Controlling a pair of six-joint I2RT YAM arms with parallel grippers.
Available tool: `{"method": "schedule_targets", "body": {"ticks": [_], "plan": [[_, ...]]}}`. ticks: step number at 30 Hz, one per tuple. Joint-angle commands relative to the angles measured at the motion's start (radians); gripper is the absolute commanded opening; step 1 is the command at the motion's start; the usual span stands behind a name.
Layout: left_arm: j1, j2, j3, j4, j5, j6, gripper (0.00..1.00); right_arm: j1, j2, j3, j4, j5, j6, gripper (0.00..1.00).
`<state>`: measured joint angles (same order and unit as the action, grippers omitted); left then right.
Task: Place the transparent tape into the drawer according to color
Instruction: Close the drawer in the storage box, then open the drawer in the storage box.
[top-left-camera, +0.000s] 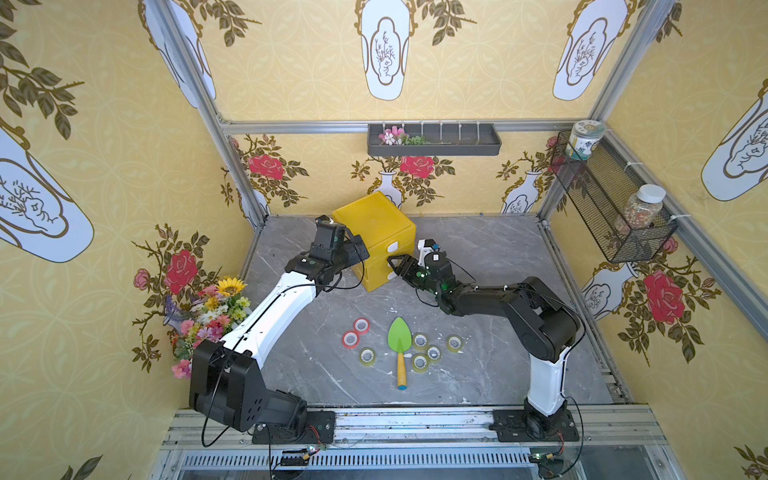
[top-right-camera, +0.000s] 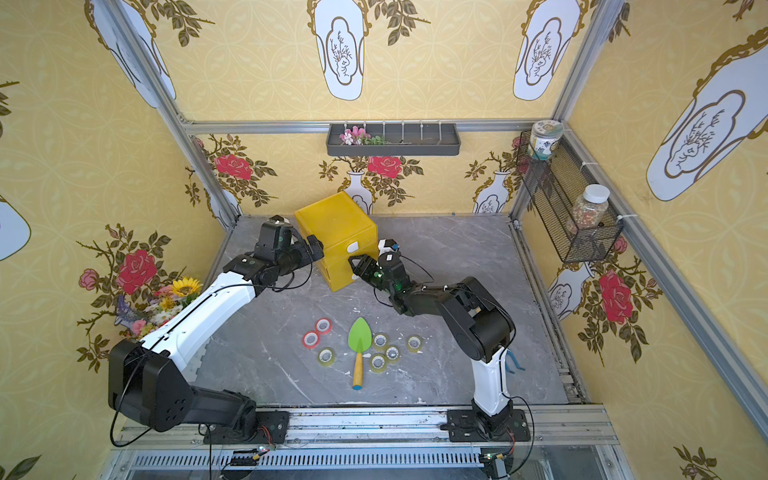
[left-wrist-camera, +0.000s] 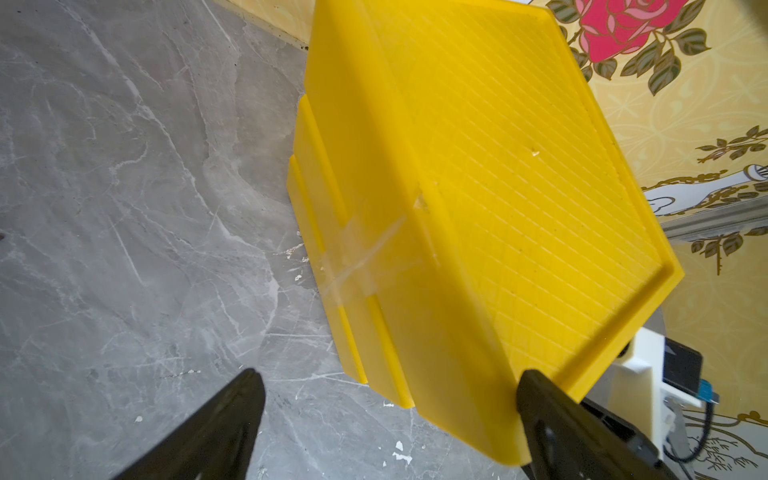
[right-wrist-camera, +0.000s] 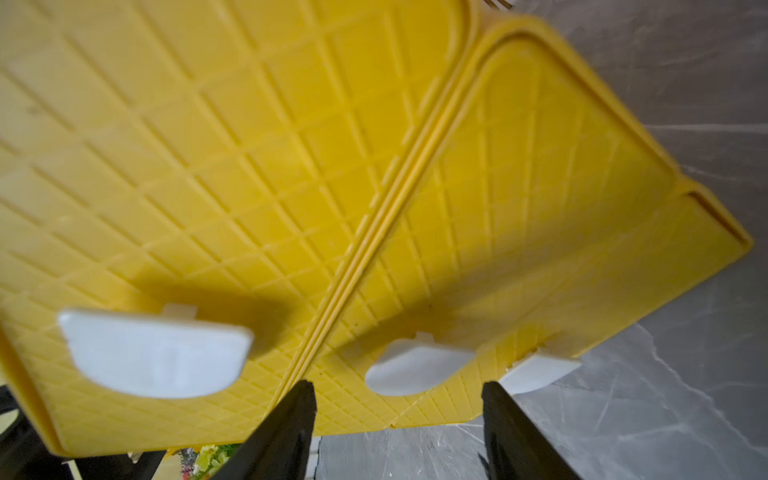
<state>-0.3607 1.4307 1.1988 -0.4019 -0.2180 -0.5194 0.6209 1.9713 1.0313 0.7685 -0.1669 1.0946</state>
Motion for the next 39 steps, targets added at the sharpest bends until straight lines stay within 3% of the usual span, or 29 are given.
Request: {"method": "schedule_targets", "body": {"ticks": [1, 13, 23, 32, 39], "plan": [[0.003, 0.006, -0.007, -0.017, 0.006, 0.019, 1.0, 0.005, 0.033, -0.018, 0.185, 0.022, 0.084, 0.66], [0.009, 0.007, -0.014, -0.012, 0.018, 0.021, 1.0, 0.01, 0.121, -0.044, 0.415, 0.08, 0.131, 0.64], [0.011, 0.008, -0.017, -0.011, 0.025, 0.02, 1.0, 0.011, 0.158, -0.019, 0.444, 0.09, 0.164, 0.62], [0.011, 0.013, -0.017, -0.009, 0.031, 0.019, 1.0, 0.011, 0.176, -0.016, 0.451, 0.089, 0.169, 0.45], [0.011, 0.017, -0.018, -0.01, 0.03, 0.022, 1.0, 0.015, 0.157, -0.05, 0.477, 0.089, 0.172, 0.42]]}}
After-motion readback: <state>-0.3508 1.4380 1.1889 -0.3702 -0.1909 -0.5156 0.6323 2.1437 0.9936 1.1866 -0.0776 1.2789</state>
